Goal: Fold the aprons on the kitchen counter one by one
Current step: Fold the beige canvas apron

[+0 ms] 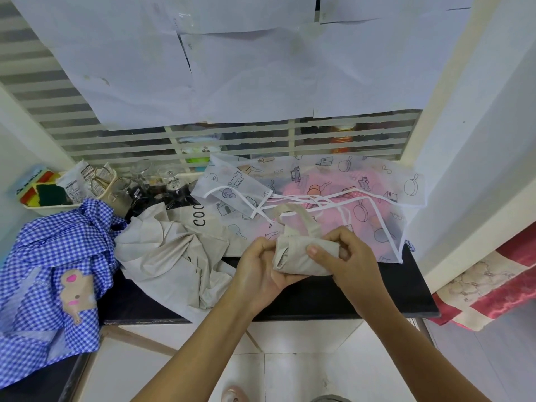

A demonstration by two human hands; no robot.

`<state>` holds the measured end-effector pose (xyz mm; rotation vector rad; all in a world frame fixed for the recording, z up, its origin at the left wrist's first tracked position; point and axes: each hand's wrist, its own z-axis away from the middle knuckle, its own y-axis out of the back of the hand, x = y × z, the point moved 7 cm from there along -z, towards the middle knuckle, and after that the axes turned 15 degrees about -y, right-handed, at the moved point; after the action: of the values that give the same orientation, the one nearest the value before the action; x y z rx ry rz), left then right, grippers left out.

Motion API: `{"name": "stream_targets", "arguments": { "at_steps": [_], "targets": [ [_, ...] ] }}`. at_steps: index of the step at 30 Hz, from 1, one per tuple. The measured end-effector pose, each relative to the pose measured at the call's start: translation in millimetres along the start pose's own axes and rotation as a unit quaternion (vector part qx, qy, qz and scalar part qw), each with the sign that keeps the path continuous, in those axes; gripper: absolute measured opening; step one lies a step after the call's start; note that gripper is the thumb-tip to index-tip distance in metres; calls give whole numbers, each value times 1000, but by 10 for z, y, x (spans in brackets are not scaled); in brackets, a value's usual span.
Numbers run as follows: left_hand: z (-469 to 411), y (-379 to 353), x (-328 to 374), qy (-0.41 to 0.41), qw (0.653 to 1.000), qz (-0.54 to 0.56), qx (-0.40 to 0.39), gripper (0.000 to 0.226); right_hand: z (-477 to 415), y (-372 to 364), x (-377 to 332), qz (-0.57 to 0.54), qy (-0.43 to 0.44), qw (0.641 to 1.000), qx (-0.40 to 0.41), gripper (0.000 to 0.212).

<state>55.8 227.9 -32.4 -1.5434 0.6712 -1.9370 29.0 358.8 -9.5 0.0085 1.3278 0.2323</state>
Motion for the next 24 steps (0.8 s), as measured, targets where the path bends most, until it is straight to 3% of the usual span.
{"name": "stream_targets", "arguments": {
  "at_steps": [3,7,9,11,13,16,18,20,22,24],
  "targets": [
    [25,-17,98,-26,994,-96,-38,58,-14,-10,18,13,-24,1000,-9,20],
    [36,91,175,-61,968,-238,-48,41,-54,-42,14,108,-48,993,-11,18],
    [40,126,240,-72,961,-261,-49,38,-111,-118,167,33,-160,985,-60,24],
    [50,140,296,-75,960,-262,-59,30,-130,-181,312,-87,-278,949,-121,47],
    [86,122,319,-70,959,-262,-86,22,-131,-227,291,-110,-286,931,-199,61],
    [144,144,287,-55,937,-329,-107,14,-204,-238,125,-117,-248,938,-210,31],
    [151,245,219,-50,921,-381,-67,9,-310,-203,37,-118,-221,956,-152,15],
    [114,410,142,-56,916,-396,11,9,-346,-265,5,-139,-215,958,-129,15],
    [87,537,87,-68,916,-386,85,7,-276,-402,64,-218,-239,937,-133,16],
    [69,592,5,-50,940,-310,131,16,-144,-532,114,-301,-249,911,-133,14]
  ]
}}
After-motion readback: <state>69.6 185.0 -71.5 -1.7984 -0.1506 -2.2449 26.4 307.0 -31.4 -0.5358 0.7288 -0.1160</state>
